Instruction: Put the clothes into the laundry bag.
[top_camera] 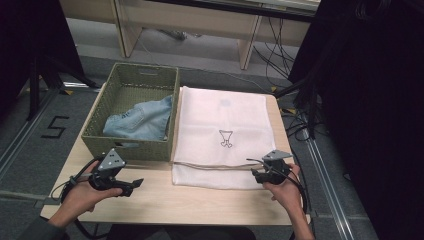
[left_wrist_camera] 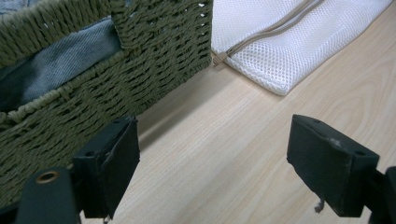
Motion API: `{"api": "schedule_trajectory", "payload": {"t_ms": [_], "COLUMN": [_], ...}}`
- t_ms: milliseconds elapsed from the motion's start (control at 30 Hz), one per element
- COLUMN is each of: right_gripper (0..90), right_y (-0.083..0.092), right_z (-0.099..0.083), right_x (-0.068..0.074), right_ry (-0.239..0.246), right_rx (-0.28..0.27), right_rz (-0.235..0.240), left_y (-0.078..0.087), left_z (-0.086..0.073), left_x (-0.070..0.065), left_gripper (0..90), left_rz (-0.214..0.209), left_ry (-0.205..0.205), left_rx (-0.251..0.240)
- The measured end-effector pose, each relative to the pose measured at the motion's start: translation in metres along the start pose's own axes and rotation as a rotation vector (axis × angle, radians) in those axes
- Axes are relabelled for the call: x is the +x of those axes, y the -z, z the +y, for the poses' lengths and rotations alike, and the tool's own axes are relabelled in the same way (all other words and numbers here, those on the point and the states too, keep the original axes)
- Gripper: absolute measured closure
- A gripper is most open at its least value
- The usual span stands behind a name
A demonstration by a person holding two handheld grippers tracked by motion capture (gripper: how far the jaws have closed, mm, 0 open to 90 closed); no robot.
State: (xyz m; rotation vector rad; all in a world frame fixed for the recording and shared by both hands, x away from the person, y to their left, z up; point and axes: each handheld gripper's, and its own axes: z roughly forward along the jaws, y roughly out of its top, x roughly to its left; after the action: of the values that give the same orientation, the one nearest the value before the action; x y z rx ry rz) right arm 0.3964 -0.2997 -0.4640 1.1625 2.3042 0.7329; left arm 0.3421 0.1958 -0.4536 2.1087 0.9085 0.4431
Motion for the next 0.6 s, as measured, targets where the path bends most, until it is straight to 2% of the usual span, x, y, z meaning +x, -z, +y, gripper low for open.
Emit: {"api": "schedule_trajectory", "payload": {"t_ms": [67, 100, 133, 233, 300, 333, 367, 533, 600], "right_gripper": [40.1, 40.3, 40.3, 40.3, 40.4, 40.6, 40.8, 42.3, 42.8], "right_y": [-0.002, -0.006, -0.008, -0.013, -0.020, -0.023, -0.025, -0.032, -0.036], "right_z": [0.000, 0.000, 0.001, 0.001, 0.004, 0.004, 0.006, 0.010, 0.013], "right_x": [-0.004, -0.012, -0.013, -0.019, -0.023, -0.022, -0.021, -0.015, -0.011], "right_ry": [-0.004, -0.007, -0.037, -0.030, 0.026, 0.042, 0.064, 0.108, 0.153], "right_rx": [0.007, 0.019, 0.021, 0.031, 0.027, 0.025, 0.041, 0.062, 0.073], "right_rz": [-0.006, -0.024, -0.025, -0.033, -0.025, -0.025, -0.021, 0.001, 0.009], "left_y": [0.000, 0.000, 0.000, -0.001, 0.000, 0.001, 0.000, 0.000, 0.001], "left_z": [0.000, 0.000, 0.000, -0.001, -0.001, -0.001, -0.001, -0.002, -0.002], "left_x": [0.000, 0.000, 0.001, -0.001, -0.001, 0.000, 0.000, 0.001, 0.001], "left_gripper": [16.8, 16.8, 16.8, 16.9, 16.9, 16.9, 16.9, 16.9, 16.9], "left_rz": [0.001, 0.002, 0.003, -0.001, 0.002, 0.007, 0.007, 0.004, 0.008], "left_ry": [0.001, -0.002, -0.002, 0.019, 0.018, 0.003, -0.002, -0.003, -0.016], "left_rx": [0.003, 0.004, 0.003, 0.000, 0.006, 0.017, 0.012, 0.015, 0.032]}}
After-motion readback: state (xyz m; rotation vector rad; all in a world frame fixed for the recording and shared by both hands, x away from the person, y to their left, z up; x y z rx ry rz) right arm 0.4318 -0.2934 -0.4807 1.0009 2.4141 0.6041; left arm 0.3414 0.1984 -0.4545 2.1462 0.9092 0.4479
